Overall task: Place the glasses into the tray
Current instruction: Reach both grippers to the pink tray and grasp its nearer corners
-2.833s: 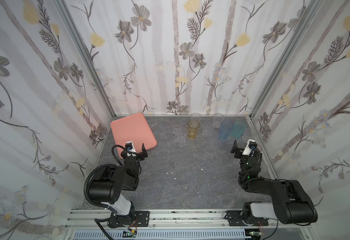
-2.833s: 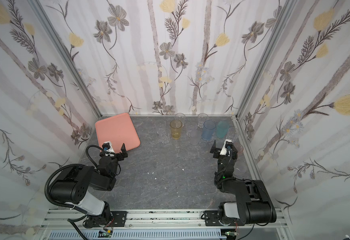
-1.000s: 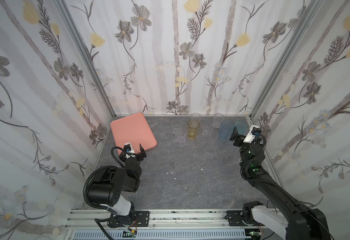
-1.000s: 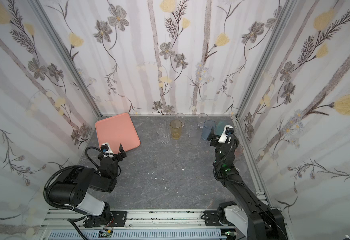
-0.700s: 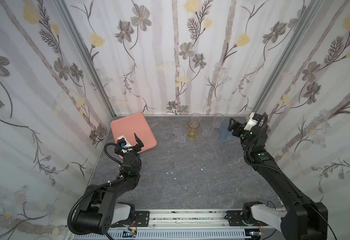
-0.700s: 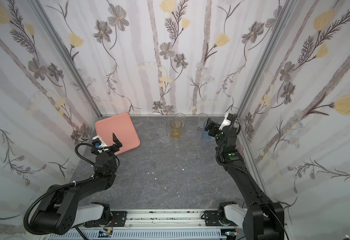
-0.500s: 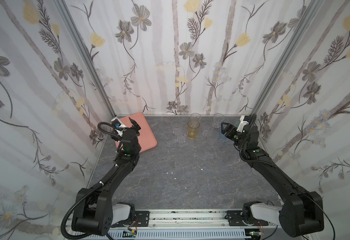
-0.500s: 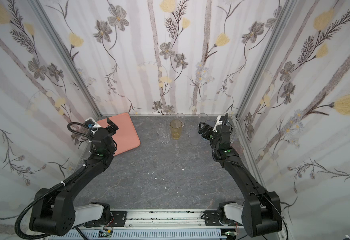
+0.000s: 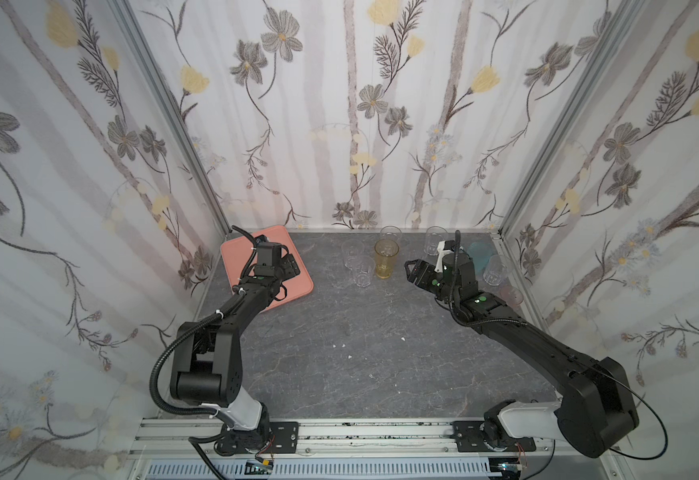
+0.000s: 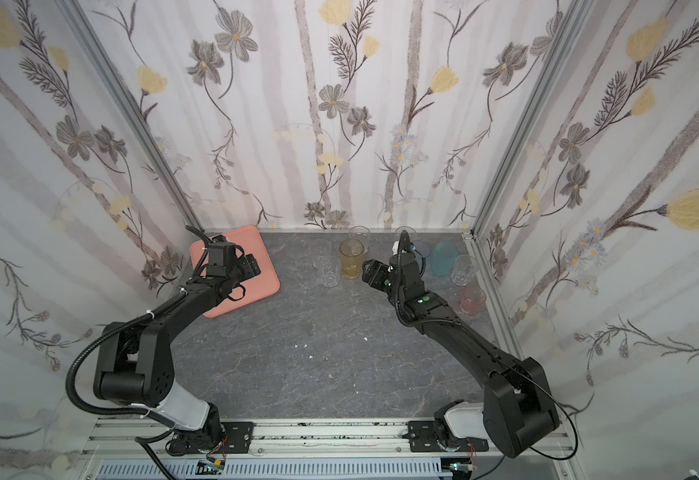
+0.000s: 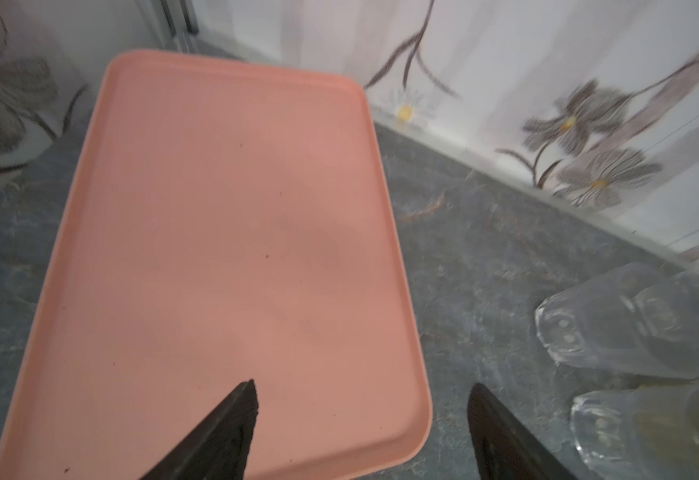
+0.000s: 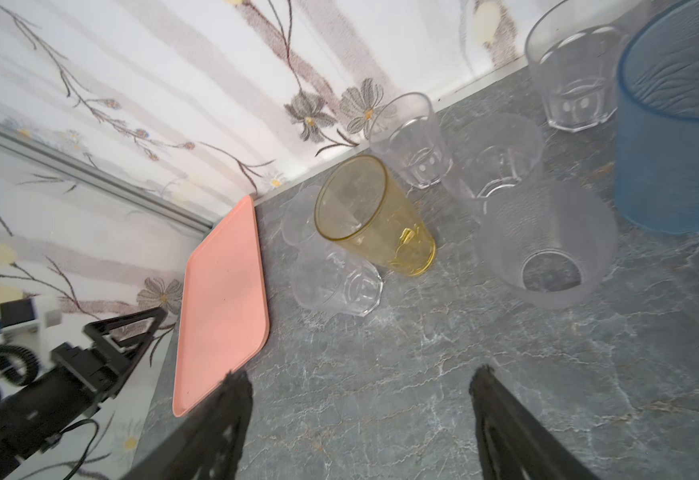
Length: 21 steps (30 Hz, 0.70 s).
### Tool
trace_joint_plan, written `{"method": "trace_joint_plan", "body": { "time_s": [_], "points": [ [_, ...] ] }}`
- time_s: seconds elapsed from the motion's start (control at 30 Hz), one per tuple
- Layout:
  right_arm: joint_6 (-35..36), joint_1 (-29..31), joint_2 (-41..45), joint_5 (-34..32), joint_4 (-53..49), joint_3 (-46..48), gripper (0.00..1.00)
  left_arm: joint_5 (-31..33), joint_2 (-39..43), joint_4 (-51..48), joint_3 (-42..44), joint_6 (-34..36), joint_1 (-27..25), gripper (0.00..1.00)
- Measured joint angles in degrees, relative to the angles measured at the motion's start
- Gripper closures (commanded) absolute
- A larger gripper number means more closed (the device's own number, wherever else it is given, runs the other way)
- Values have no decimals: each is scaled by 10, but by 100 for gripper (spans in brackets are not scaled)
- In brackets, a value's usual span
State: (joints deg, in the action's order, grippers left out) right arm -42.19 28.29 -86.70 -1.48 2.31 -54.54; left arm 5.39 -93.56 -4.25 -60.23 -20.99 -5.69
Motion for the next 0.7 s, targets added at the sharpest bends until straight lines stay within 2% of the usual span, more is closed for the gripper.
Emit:
{"method": "trace_joint_plan", "body": {
  "time_s": [0.13,0.43,0.7],
  "points": [
    [-3,30,-33,0,-2,-19,18,0,-42,-63,-9,4,1,18],
    [-3,66,-86,0,-10,-43,19,-16,-115,-96,-23,11,7,20],
    [-1,81,-104,1,-19,-48,19,-46,-97,-80,14,-4,-8,21]
  ]
}}
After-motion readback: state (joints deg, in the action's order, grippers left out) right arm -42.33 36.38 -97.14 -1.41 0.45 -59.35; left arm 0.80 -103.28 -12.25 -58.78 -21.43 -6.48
